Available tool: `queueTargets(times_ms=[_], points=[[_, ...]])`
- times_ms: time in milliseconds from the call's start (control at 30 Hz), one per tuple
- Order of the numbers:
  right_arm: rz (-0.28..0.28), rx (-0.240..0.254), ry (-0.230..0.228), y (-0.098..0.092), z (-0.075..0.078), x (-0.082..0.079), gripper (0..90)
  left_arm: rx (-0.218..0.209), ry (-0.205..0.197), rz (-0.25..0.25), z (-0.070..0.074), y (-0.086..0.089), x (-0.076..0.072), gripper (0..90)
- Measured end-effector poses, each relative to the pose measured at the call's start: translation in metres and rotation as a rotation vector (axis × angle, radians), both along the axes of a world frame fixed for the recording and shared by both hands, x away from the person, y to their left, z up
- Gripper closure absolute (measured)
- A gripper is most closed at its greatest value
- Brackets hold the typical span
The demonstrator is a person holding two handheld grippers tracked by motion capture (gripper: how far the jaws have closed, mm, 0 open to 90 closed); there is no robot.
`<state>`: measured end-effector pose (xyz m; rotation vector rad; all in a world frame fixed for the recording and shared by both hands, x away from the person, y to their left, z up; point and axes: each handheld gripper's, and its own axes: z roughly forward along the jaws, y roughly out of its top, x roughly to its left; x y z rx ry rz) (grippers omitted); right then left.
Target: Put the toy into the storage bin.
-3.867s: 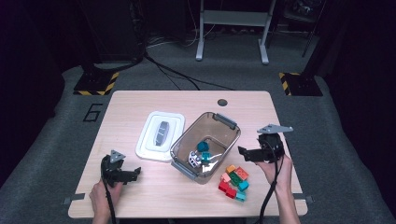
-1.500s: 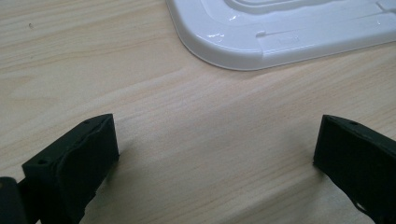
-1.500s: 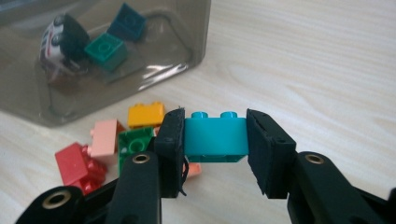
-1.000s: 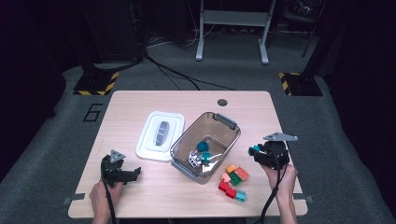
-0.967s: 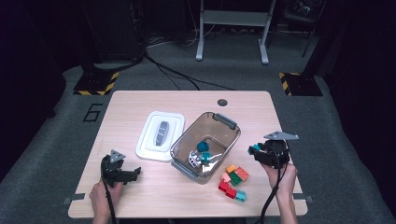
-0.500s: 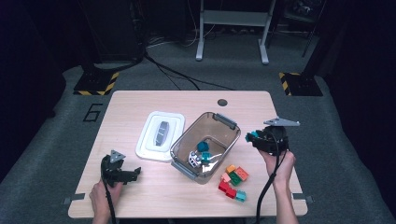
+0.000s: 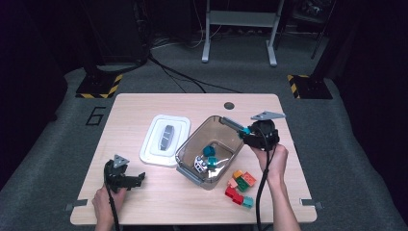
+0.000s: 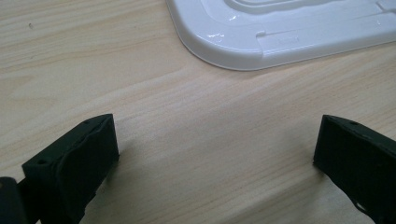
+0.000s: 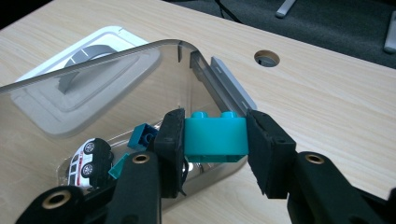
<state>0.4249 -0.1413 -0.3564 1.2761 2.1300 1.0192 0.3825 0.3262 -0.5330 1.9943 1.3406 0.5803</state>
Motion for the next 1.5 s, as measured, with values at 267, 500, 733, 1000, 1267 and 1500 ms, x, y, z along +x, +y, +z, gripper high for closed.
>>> queueTargets(times_ms=[267, 500, 733, 1000, 1267, 1500], points=[[0.001, -0.021, 0.017, 0.015, -0.009, 0.009, 58.7, 0.0, 0.0, 0.0, 0.0, 0.0, 0.0, 0.0], [-0.007, -0.04, 0.039, 0.016, -0.015, 0.018, 58.6, 0.0, 0.0, 0.0, 0.0, 0.0, 0.0, 0.0], [-0.016, -0.09, 0.043, 0.018, -0.019, 0.02, 58.6, 0.0, 0.0, 0.0, 0.0, 0.0, 0.0, 0.0], [-0.027, -0.123, 0.043, 0.021, -0.025, 0.021, 58.5, 0.0, 0.0, 0.0, 0.0, 0.0, 0.0, 0.0], [-0.049, -0.155, 0.048, 0.024, -0.027, 0.021, 51.1, 0.002, 0.003, 0.0, 0.0, 0.0, 0.0, 0.0], [-0.051, -0.073, 0.065, 0.009, -0.023, 0.013, 33.3, -0.001, 0.0, 0.0, 0.0, 0.0, 0.0, 0.0]])
